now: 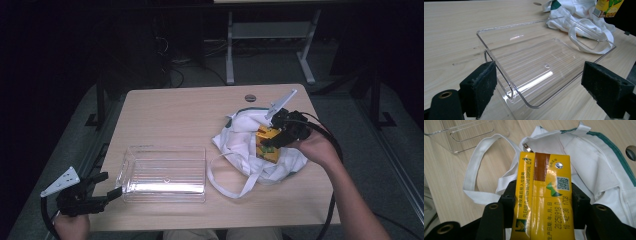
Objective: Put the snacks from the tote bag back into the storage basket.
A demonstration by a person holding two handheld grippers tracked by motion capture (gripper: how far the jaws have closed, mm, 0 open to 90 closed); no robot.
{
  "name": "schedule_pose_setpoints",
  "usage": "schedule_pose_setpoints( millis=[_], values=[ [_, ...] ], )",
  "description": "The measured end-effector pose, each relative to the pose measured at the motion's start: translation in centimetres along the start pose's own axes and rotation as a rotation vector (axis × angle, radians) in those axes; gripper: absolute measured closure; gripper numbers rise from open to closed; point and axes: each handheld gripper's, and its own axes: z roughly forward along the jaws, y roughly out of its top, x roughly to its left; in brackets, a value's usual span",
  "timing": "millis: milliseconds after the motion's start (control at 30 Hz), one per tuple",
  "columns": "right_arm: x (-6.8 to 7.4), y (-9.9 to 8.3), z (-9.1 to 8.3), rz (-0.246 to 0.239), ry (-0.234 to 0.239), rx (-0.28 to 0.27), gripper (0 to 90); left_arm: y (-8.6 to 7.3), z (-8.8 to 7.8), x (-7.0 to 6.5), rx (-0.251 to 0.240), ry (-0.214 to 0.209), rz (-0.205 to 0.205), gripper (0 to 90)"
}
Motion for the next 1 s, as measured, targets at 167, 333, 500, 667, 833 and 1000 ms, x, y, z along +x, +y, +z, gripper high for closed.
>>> schedule_pose_setpoints(
  millis=[167, 333, 500, 667, 833, 1000],
  values=[
    [0.2, 0.1, -0.1, -0.002, 0.009, -0.007, 51.6, 0.0, -0.1, 0.0, 0.002, 0.002, 0.003, 12.7],
    [0.7, 0.5, -0.5, -0.011, 0.007, -0.009, 51.5, 0.0, -0.1, 0.0, 0.002, 0.003, 0.004, 12.8],
    [1.5, 1.4, -1.2, -0.039, 0.010, -0.018, 51.5, 0.0, -0.1, 0.0, 0.001, 0.004, 0.005, 12.8],
    [2.3, 2.1, -1.5, -0.059, 0.023, -0.034, 51.6, 0.0, -0.1, 0.0, 0.002, 0.002, 0.005, 12.7],
    [2.8, 2.7, -1.5, -0.077, 0.034, -0.039, 51.5, 0.0, -0.1, 0.1, 0.001, 0.003, 0.009, 12.8],
    [3.5, 3.5, -1.6, -0.091, 0.045, -0.043, 51.6, 0.0, 0.0, 0.1, 0.000, 0.003, 0.003, 12.7]
  ],
)
